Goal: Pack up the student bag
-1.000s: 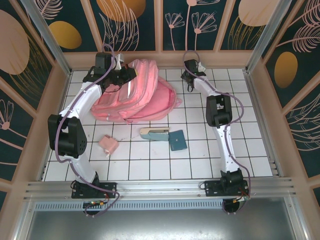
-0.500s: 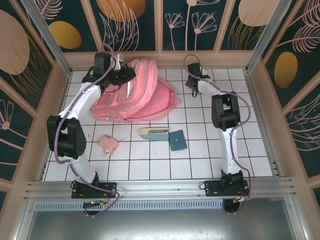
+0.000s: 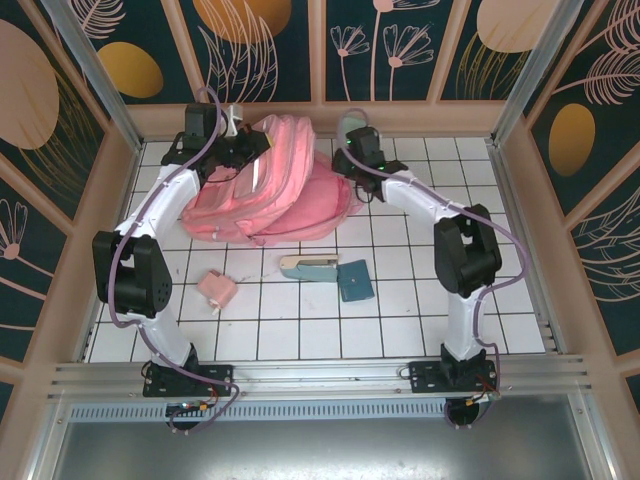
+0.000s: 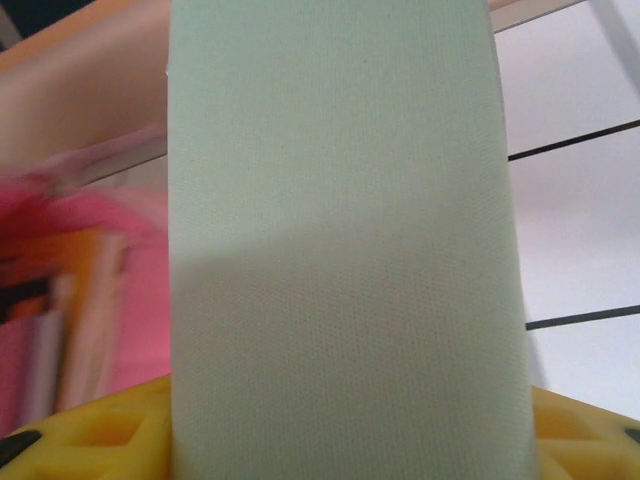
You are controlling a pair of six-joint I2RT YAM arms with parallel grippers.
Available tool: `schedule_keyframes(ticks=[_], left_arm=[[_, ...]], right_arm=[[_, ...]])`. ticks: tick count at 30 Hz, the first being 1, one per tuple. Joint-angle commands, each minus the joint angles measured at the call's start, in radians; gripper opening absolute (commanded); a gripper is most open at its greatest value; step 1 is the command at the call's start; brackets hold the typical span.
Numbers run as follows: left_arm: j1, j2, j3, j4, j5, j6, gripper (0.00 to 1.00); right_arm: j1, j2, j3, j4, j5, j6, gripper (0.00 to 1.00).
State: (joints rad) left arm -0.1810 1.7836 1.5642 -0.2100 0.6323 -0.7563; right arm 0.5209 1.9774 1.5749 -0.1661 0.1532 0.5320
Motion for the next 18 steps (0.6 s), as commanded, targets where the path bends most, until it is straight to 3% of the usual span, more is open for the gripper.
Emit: schedule_keyframes(ticks=[1, 11, 14, 18], left_arm=[[-0.006, -0.059, 0.05, 0.165, 0.1, -0.068, 0.0], [-0.006, -0.063, 0.018, 0.178, 0.096, -0.081, 0.0], [-0.006, -0.063, 0.005, 0.178, 0.09, -0.075, 0.0], [-0.006, -0.063, -0.006, 0.158, 0.076, -0.05, 0.0]], right_arm=[[0.068, 0.022, -0.025, 0.059, -0.047, 0.064, 0.56], [0.18, 0.271, 0.178, 0.019, -0.076, 0.172, 0.58], [0.188, 0.316, 0.226, 0.007, -0.091, 0.176, 0.69], [0.192, 0.297, 0.228, -0.018, -0.075, 0.149, 0.91]])
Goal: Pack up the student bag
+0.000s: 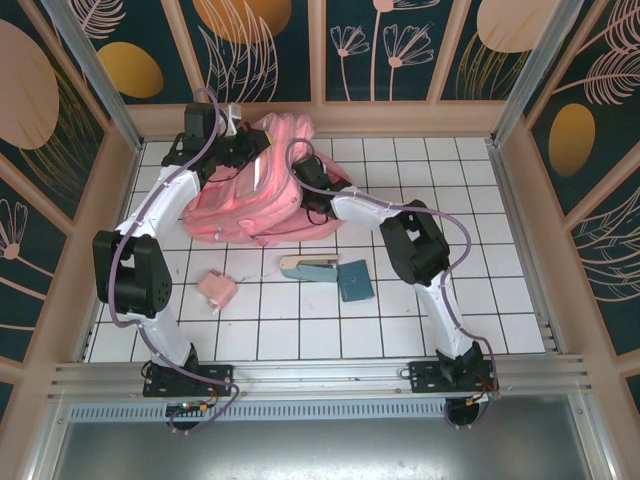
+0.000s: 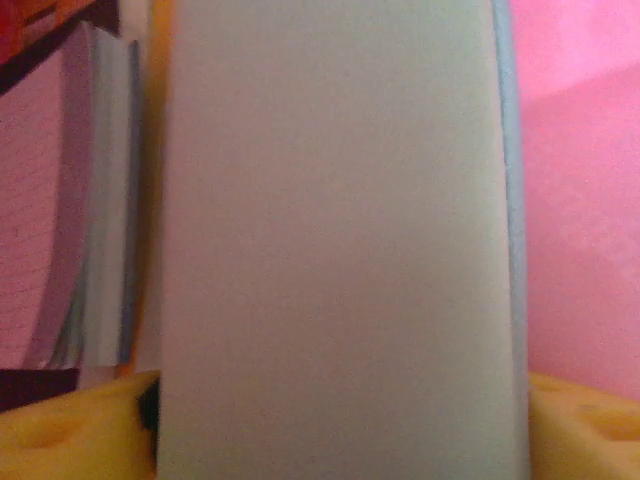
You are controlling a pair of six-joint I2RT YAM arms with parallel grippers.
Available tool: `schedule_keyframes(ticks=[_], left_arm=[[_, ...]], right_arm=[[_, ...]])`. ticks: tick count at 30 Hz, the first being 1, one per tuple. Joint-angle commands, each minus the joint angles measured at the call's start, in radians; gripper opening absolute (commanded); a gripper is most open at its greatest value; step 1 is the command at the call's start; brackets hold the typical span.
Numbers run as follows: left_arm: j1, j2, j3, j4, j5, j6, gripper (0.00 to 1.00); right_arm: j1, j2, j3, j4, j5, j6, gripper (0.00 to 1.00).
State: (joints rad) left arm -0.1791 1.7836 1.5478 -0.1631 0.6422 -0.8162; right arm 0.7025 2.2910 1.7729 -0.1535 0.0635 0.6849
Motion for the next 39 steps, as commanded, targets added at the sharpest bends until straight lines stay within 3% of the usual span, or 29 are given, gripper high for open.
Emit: schedule_keyframes(ticks=[1, 2, 12, 15, 21, 25, 39], left_arm=[[-0.008, -0.063, 0.009, 0.105, 0.063, 0.015, 0.0], [-0.008, -0.064, 0.006, 0.101, 0.059, 0.022, 0.0], [-0.008, -0.063, -0.001, 0.062, 0.024, 0.069, 0.0], [-0.008, -0.064, 0.0, 0.062, 0.028, 0.069, 0.0], [-0.008, -0.063, -0.002, 0.064, 0.033, 0.068, 0.0], [-0.008, -0.064, -0.008, 0.064, 0.037, 0.068, 0.0], [-0.007, -0.094, -0.028, 0.055, 0.045, 0.073, 0.0]], right_arm=[[0.009, -0.033, 0.018, -0.03, 0.019, -0.011, 0.95], [0.008, -0.054, 0.0, -0.028, 0.027, -0.017, 0.99], [-0.003, -0.325, -0.265, -0.022, 0.046, -0.129, 0.98], [-0.006, -0.425, -0.405, 0.014, 0.016, -0.191, 0.92], [-0.005, -0.6, -0.65, 0.049, -0.146, -0.417, 0.63], [-0.002, -0.639, -0.718, 0.005, -0.223, -0.533, 0.55], [0.028, -0.591, -0.77, -0.048, -0.242, -0.692, 0.61]])
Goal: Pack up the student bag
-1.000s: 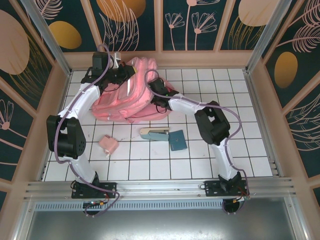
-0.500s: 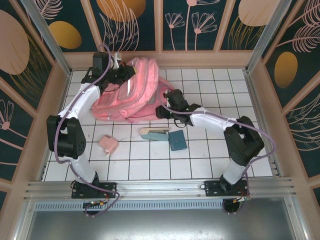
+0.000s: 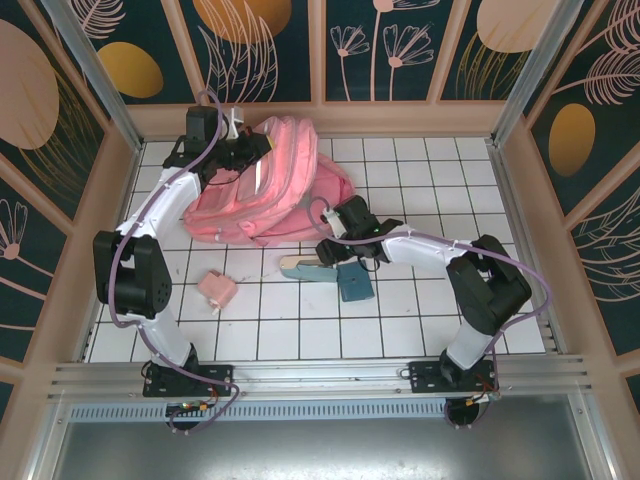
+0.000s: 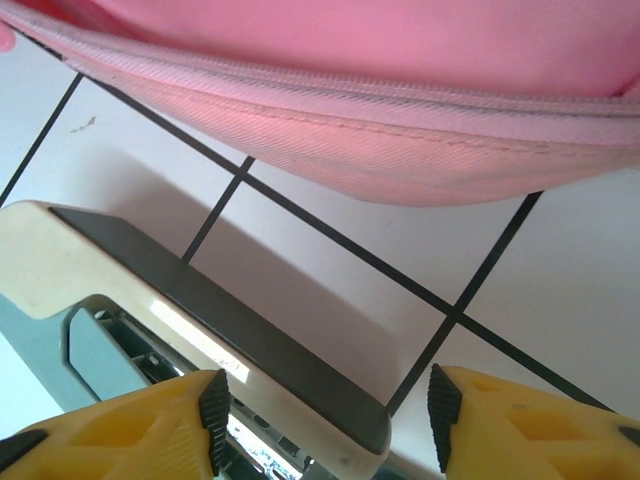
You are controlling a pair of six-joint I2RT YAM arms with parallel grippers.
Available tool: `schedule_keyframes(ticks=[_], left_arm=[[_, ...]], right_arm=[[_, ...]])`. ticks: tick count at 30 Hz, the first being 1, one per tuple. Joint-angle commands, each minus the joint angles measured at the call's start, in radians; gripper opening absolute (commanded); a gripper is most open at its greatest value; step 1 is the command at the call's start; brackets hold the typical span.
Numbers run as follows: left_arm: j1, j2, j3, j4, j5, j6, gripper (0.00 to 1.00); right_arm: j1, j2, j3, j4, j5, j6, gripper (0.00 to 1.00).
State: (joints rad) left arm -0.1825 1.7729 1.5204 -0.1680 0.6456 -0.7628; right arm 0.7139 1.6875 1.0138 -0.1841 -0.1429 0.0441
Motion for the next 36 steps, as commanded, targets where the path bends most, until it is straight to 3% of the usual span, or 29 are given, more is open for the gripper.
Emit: schedule_keyframes(ticks=[1, 10, 17, 20, 26, 30, 36], left_arm=[[-0.005, -0.086, -0.004, 0.06, 0.04, 0.02, 0.0], [-0.004, -0.089, -0.014, 0.061, 0.042, 0.021, 0.0], [-0.003, -0.099, -0.02, 0.063, 0.039, 0.023, 0.0], [-0.005, -0.096, -0.025, 0.065, 0.04, 0.021, 0.0], [-0.005, -0.093, -0.027, 0.083, 0.043, 0.007, 0.0], [-0.005, -0.093, -0.027, 0.082, 0.04, 0.007, 0.0], [-0.005, -0.101, -0.018, 0.085, 0.033, 0.006, 0.0]], right_arm=[[0.022, 0.023, -0.011, -0.02, -0.032, -0.056, 0.63], [0.045, 0.127, 0.03, 0.001, 0.048, -0.061, 0.63], [0.053, 0.092, 0.02, 0.012, 0.044, -0.055, 0.43], [0.057, 0.09, 0.008, 0.005, 0.035, -0.054, 0.24], [0.076, 0.072, -0.018, 0.007, 0.039, -0.026, 0.19], [0.093, 0.061, -0.013, -0.006, 0.04, 0.001, 0.0], [0.113, -0.049, -0.027, -0.021, 0.055, 0.057, 0.0]])
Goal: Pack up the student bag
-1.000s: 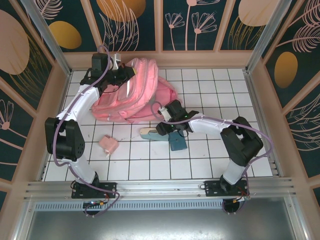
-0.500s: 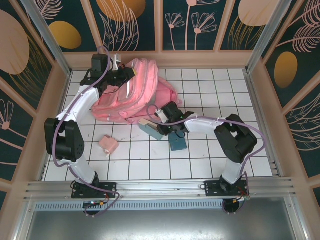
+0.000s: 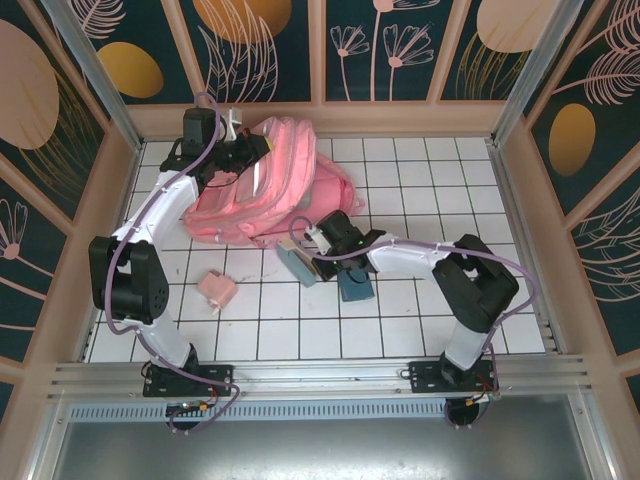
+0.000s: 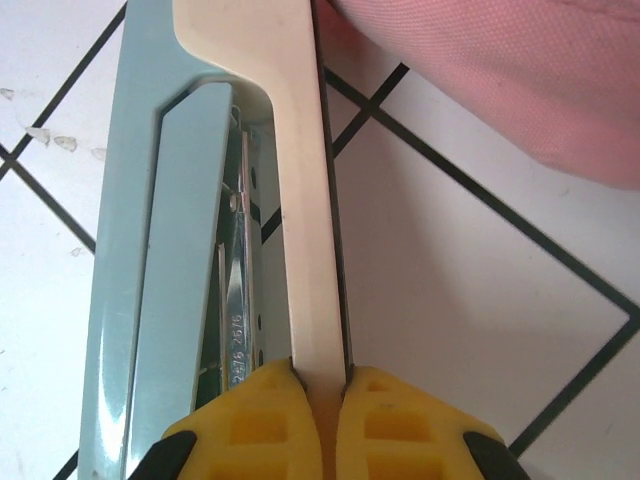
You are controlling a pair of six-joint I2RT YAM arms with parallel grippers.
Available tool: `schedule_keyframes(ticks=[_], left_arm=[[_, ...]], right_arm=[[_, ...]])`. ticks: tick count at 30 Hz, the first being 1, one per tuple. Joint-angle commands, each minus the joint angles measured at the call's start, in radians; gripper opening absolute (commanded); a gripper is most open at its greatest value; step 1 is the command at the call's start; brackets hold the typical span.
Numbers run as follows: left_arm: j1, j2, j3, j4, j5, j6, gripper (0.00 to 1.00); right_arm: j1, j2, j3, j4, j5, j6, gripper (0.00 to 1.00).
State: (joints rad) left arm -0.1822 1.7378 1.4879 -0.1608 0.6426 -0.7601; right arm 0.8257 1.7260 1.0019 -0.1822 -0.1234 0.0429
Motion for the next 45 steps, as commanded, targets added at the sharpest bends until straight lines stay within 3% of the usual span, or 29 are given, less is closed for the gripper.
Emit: schedule_keyframes(ticks=[1, 8, 14, 20, 29, 37, 45], left_arm=[[-0.005, -0.066, 0.017, 0.078, 0.035, 0.003, 0.0], [-0.005, -0.065, 0.021, 0.087, 0.037, -0.004, 0.0], [-0.005, -0.076, 0.022, 0.1, 0.041, -0.021, 0.0], [-0.004, -0.09, 0.015, 0.123, 0.052, -0.047, 0.0], [-0.005, -0.1, -0.003, 0.15, 0.066, -0.073, 0.0], [-0.005, -0.101, -0.01, 0.15, 0.068, -0.074, 0.0], [-0.004, -0.093, -0.008, 0.152, 0.069, -0.07, 0.0]], right_arm=[[0.0, -0.111, -0.02, -0.025, 0.04, 0.066, 0.0], [-0.027, -0.249, -0.039, -0.06, 0.053, 0.098, 0.0], [-0.138, -0.296, -0.015, -0.052, 0.101, 0.15, 0.0], [-0.241, -0.152, 0.111, -0.044, 0.195, 0.222, 0.0], [-0.264, 0.192, 0.47, -0.189, 0.211, 0.312, 0.0], [-0.245, 0.291, 0.527, -0.198, 0.156, 0.352, 0.0], [-0.17, 0.247, 0.404, -0.16, 0.192, 0.342, 0.0]])
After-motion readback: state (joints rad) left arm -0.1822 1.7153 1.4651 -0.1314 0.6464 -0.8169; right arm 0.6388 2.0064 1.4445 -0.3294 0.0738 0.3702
